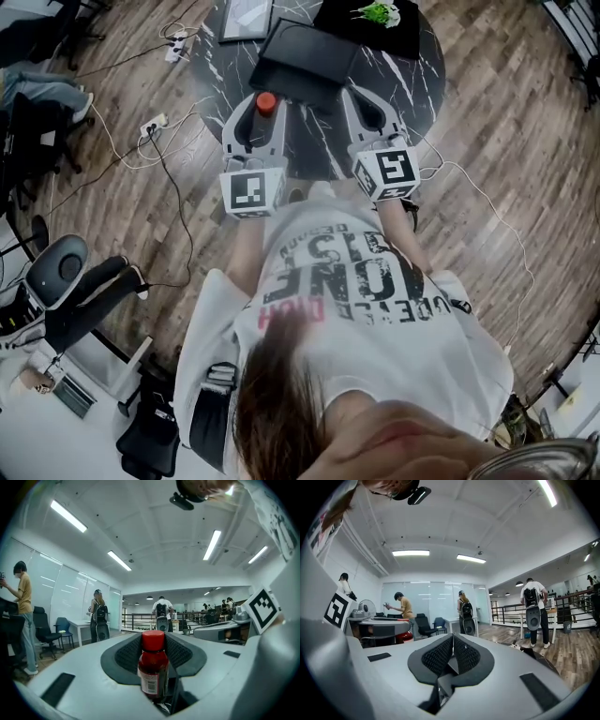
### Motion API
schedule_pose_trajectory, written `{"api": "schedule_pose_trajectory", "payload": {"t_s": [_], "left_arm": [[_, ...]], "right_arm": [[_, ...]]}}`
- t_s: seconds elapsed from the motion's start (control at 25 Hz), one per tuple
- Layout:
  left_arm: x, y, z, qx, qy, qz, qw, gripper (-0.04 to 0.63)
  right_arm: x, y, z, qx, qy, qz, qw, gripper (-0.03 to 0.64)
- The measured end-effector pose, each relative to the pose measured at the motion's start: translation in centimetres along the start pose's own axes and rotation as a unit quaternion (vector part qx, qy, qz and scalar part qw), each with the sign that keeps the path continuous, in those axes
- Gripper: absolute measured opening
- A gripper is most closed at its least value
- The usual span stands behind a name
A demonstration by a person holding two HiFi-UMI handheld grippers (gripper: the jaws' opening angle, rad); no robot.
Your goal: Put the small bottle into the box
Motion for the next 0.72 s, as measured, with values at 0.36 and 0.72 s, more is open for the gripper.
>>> {"api": "schedule_pose_trajectory", "payload": {"t_s": [0.36,0.72], "left_arm": [[0.2,-3.1,-1.6,-0.012,0.001,-0.008,0.9999,0.147],[0.5,-3.8,-3.1,-0.005,-0.005,-0.003,1.0,0.147]], "right_arm": [[0.7,-0.2,-3.6,-0.005,-0.013,0.01,1.0,0.003],[1.3,0.7,-4.8,0.002,-0.032,0.006,0.999,0.003]]}}
Point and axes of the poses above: the fingertips, and each gripper's own axes: y backward along the fingers, z to its left, x out of its underside, the point moved 8 cm from there along y, backward along the fingers, and after that the axes turned 6 degrees about -z, right-handed, at the moved point
